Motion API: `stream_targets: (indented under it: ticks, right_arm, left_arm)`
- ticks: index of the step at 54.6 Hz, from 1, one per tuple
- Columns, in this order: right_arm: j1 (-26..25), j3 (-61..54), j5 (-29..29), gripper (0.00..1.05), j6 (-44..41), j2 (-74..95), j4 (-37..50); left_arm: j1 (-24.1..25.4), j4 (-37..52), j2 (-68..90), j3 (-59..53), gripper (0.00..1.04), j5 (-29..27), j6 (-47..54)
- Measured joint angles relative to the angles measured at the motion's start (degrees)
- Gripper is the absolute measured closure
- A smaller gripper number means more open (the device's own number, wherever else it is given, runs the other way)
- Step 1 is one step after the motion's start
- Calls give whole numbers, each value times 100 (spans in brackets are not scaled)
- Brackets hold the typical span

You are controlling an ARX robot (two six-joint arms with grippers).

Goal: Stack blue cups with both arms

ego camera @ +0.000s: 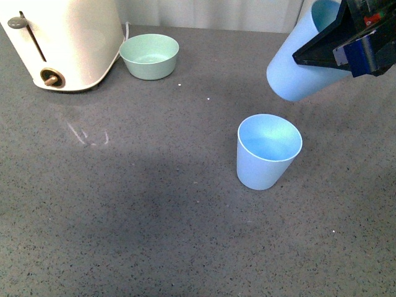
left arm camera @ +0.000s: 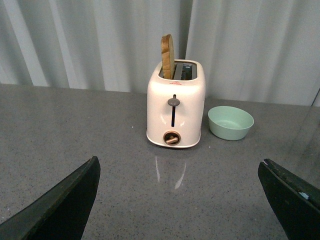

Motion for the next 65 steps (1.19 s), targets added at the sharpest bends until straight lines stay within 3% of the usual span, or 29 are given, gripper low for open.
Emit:
stream_targets:
  ticks: [56,65]
  right_arm:
    - [439,-367,7,103,-205,116,-372]
    - [426,-365,-9,72,-107,164,-317]
  left_arm:
    - [0,0,0,0,9,0,0]
    - [0,0,0,0,9,2,-2]
